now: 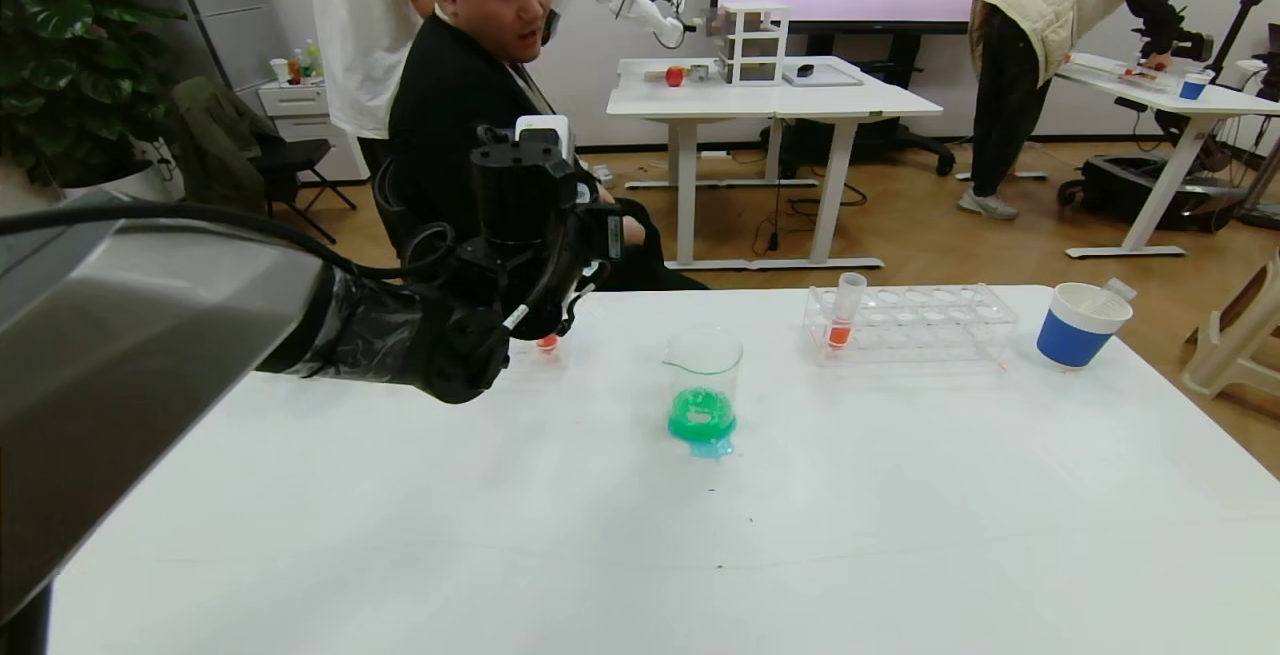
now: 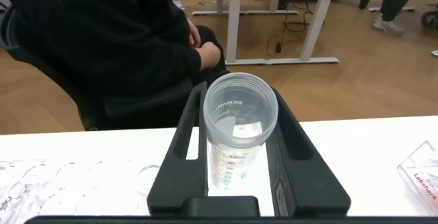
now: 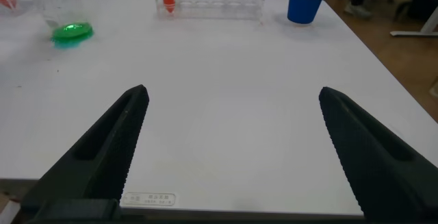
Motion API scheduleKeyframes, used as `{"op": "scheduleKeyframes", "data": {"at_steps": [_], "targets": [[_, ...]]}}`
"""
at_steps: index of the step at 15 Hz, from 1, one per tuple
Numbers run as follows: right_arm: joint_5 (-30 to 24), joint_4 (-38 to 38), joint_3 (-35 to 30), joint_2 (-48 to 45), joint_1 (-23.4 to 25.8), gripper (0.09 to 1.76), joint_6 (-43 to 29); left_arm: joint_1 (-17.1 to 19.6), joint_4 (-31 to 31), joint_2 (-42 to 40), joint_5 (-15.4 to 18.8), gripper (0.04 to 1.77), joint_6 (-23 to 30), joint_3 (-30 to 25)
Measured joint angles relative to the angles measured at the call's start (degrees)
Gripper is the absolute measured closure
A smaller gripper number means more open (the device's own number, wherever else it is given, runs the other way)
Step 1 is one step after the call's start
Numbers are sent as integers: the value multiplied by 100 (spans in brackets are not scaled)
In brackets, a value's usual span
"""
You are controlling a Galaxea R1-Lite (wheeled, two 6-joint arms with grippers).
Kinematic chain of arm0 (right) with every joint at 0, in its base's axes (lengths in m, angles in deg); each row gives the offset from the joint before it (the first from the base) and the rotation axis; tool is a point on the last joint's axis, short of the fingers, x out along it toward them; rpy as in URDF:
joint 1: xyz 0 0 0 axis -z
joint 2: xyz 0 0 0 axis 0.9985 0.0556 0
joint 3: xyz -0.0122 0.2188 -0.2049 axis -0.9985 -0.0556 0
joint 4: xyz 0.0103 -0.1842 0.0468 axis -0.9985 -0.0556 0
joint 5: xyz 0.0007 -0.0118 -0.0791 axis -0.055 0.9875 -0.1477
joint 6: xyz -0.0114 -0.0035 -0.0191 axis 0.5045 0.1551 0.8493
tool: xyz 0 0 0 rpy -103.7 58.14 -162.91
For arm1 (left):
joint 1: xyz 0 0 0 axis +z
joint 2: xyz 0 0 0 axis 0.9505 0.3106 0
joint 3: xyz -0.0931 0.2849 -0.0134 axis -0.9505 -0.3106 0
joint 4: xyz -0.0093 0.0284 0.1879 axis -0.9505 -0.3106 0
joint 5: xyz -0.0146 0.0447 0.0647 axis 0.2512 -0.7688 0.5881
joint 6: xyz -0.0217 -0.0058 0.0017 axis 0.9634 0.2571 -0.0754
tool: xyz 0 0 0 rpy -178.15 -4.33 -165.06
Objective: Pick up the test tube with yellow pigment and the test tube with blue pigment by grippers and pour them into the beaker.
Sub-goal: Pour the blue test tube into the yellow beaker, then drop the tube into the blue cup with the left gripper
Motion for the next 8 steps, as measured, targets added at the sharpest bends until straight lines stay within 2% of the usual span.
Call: {"op": "scheduleKeyframes", "data": {"at_steps": [2,5,8], "targets": [[0,0,0,0,0,11,2,261,-106,-101,51,131,-17,-66],[-2,0,0,0,2,11,0,1020,-408,-372,179,131,-116,-151],[0,0,0,0,0,11,0,2089,-463,-700,802,131,-138,-421]]}}
